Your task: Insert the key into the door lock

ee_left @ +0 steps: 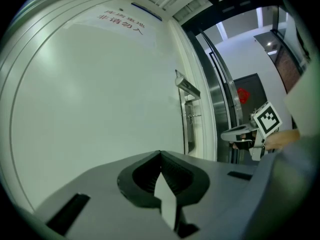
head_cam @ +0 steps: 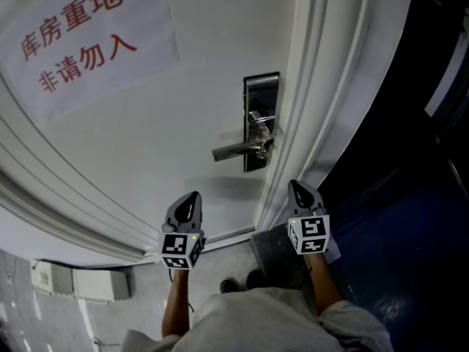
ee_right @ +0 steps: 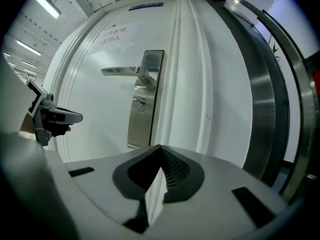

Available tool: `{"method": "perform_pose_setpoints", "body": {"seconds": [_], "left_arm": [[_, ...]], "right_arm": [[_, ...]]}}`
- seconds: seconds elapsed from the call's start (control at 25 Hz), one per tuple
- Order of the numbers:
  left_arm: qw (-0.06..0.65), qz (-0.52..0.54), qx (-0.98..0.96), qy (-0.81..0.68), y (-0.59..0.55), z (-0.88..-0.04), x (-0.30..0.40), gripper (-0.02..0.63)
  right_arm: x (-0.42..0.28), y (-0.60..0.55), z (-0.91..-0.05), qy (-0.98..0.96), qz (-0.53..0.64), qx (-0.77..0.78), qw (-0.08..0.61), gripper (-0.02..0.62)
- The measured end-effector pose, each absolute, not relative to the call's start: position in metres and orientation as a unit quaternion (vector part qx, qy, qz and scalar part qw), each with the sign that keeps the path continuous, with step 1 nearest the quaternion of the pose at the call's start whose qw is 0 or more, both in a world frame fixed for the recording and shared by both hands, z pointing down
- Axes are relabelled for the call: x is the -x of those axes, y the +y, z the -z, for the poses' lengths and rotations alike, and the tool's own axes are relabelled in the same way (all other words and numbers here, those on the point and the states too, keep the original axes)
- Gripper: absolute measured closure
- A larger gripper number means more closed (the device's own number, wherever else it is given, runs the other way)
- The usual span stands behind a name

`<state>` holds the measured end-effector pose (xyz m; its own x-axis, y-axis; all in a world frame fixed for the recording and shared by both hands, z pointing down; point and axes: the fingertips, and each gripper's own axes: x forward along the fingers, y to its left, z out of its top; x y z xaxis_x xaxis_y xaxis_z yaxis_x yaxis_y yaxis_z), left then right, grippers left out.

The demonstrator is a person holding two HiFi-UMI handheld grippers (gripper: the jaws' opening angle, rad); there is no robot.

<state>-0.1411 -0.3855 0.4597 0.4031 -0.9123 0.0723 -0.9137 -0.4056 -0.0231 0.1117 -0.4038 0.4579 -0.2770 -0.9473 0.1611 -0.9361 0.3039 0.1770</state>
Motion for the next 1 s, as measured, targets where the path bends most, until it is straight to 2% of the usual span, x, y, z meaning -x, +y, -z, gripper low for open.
{"method": "perform_pose_setpoints", "body": {"seconds": [1.0], "left_arm": [[0.015, -0.033, -0.764, -0.644, -0.347, -0.457, 0.236, 0.589]], "right_arm": [[0.009, -0.417, -0.452, -0.876, 0.043, -0.47, 0.102, 0.574]]}}
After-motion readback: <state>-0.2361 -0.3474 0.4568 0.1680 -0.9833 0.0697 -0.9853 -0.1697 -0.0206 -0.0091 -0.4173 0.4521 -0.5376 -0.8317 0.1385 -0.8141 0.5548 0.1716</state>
